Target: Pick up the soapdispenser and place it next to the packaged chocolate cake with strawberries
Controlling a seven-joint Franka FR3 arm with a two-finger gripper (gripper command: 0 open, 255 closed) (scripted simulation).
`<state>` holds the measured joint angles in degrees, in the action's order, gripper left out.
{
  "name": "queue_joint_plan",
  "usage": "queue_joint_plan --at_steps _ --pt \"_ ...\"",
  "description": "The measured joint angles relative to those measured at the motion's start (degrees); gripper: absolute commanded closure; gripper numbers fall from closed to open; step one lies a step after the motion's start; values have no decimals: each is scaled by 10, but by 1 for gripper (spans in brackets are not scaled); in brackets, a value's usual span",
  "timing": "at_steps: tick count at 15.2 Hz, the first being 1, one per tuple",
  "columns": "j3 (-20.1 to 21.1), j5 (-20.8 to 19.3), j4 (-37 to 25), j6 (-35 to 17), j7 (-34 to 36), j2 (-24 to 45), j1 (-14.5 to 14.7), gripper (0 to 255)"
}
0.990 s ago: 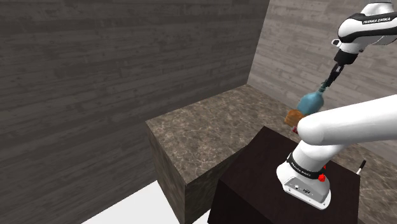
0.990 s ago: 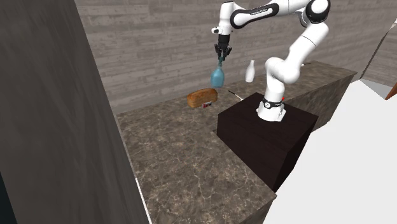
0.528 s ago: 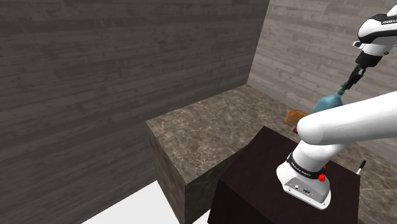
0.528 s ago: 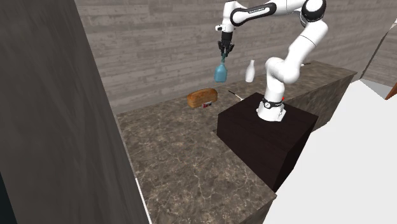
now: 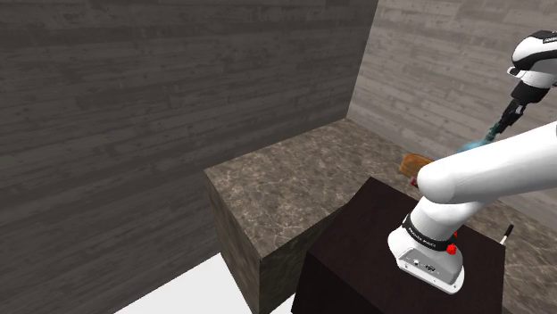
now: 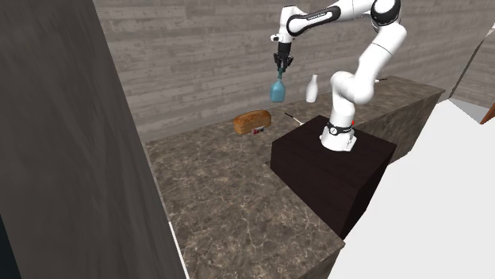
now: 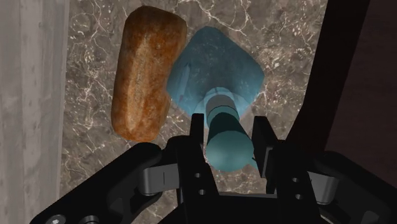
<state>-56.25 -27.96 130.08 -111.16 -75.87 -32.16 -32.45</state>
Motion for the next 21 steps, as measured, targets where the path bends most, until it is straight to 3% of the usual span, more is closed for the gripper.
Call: queue_joint_plan --at_steps 12,21 --pt "-61 -13 61 -98 -1 32 19 255" --pt "-130 -10 96 -182 -11 78 59 255"
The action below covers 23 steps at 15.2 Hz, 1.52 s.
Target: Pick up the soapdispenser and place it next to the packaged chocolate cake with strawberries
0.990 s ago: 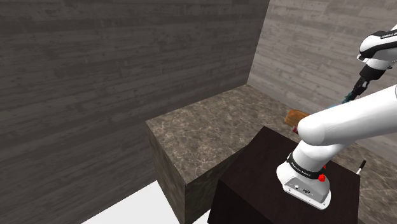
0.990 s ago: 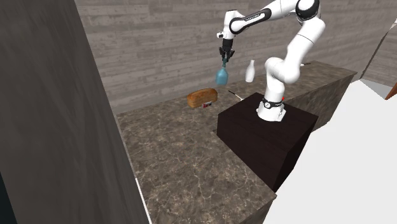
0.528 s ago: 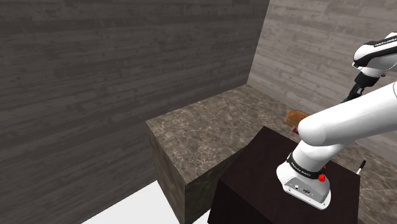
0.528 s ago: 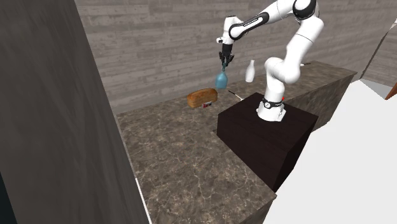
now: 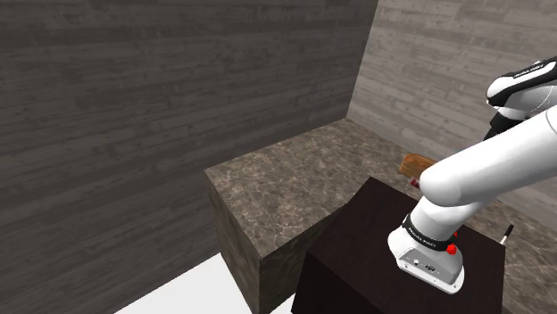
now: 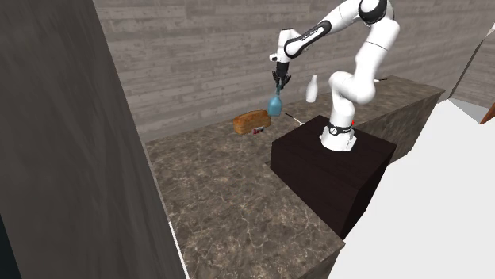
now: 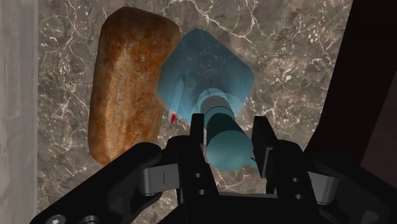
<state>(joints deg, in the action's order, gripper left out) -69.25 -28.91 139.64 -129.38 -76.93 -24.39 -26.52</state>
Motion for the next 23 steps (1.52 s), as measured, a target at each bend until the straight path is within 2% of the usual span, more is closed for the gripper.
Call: queue_joint_plan --at_steps 7,12,17,18,23 --pt "-77 15 23 -70 -16 44 57 255" --pt "-159 33 34 -118 -31 76 129 255" --pt "-292 30 42 -164 -29 89 254 255" --pt "-323 21 42 -172 -23 86 283 255" --pt "-436 -40 40 -200 20 57 385 255"
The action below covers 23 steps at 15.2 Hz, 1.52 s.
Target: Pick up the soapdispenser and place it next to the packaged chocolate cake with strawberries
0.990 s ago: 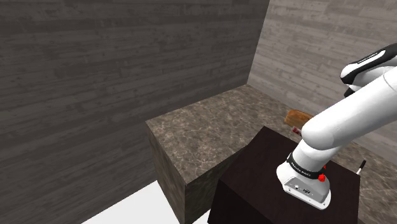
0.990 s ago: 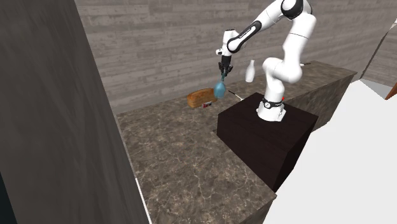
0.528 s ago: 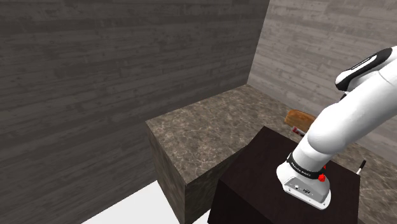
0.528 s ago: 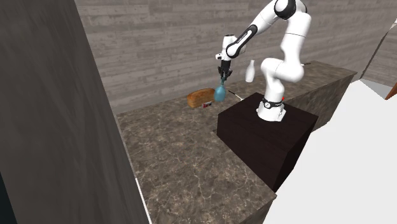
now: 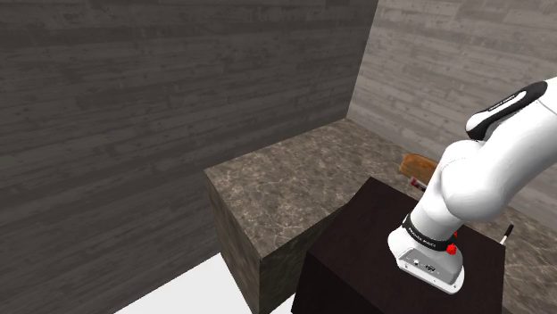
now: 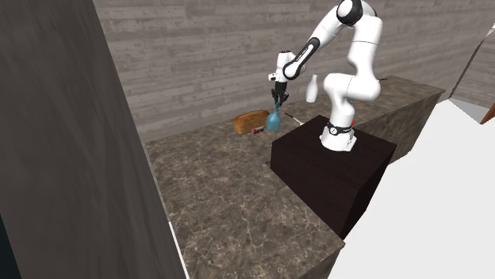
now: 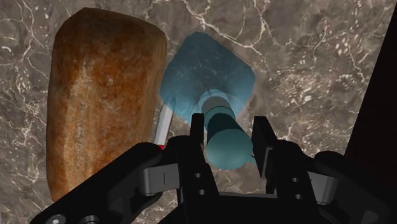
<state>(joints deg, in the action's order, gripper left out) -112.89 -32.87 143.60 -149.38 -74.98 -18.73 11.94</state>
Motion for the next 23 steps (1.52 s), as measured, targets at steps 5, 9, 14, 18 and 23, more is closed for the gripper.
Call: queue_joint_plan --at_steps 5,9,14,18,23 --pt "-89 -67 -10 -24 45 -36 75 255" --pt "-107 -83 -14 -29 57 -44 91 255" --pt "-110 -85 -12 -30 57 -45 92 0" --pt "-110 -85 -10 -29 57 -45 91 0" --pt "17 12 6 -2 -13 10 -20 0"
